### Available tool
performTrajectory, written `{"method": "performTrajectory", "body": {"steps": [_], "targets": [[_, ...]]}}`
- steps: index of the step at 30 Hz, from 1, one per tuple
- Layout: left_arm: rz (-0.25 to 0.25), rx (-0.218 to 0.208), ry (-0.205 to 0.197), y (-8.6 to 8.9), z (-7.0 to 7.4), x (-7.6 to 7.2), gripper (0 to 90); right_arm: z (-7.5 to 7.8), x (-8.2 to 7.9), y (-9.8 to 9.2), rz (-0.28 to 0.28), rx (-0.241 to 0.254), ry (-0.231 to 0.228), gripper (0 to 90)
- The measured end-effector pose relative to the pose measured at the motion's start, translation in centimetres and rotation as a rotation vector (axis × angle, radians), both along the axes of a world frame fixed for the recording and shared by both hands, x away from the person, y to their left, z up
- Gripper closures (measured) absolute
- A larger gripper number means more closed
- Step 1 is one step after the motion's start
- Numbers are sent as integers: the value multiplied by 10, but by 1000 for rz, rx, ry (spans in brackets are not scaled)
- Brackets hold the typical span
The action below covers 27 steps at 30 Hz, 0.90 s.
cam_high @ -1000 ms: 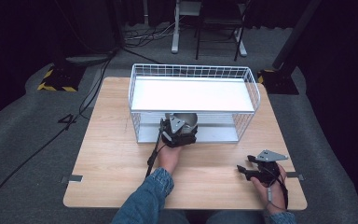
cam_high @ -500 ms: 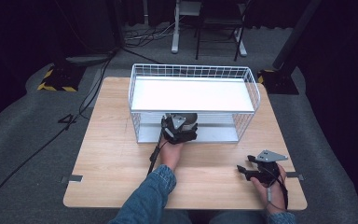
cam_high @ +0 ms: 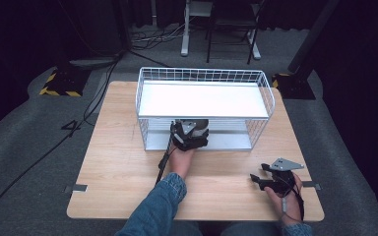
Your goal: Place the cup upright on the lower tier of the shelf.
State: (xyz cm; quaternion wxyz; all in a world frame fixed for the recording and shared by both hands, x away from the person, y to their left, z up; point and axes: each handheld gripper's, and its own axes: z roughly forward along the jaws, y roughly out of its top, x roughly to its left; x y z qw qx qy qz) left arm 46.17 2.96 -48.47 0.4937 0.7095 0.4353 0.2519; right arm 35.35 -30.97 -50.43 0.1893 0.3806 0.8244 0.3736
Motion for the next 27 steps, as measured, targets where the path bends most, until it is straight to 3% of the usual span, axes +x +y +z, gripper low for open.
{"method": "performTrajectory", "body": {"steps": [2, 4, 5, 6, 7, 8, 9, 10, 12, 13, 14, 16, 20, 22, 27], "targets": [[4, -30, -8, -1, 0, 0, 61, 0, 0, 0, 0, -1, -1, 334], [4, -5, -9, 0, 1, 0, 49, 0, 0, 0, 0, 0, 0, 334], [60, 5, -11, 0, 2, -2, 36, 0, 0, 0, 0, 1, 1, 334], [17, -26, -5, 1, 1, 1, 4, 0, 0, 0, 0, 1, 1, 334], [17, -26, -5, 1, 1, 1, 0, 0, 0, 0, 0, 1, 1, 334], [68, -21, 5, 1, 2, -1, 0, 0, 0, 0, 0, 0, 1, 334], [-28, -38, 17, 3, 1, 2, 0, 0, 0, 0, 0, 0, 0, 334], [-32, -41, 18, 3, 1, 1, 0, 0, 0, 0, 0, 0, 0, 334], [16, -30, 15, 6, 2, -3, 0, 0, 0, 0, 0, -1, -1, 334], [2, -31, 16, 7, 3, -4, 0, 0, 0, 0, 0, -1, -1, 334], [-21, -18, -10, 12, 5, -5, 0, 0, 0, 0, 0, 0, 0, 334], [-18, -43, 12, 14, 7, -11, 0, 0, 0, 0, -1, 0, 2, 334], [-50, -62, 14, 21, 10, -19, 0, 0, 0, 0, 4, 0, 0, 334], [-27, -69, 6, 26, 13, -26, 0, 0, 0, 0, 9, 2, 2, 334], [-44, -71, 6, 40, 19, -39, 0, 0, 2, 0, 11, 7, 9, 333]]}}
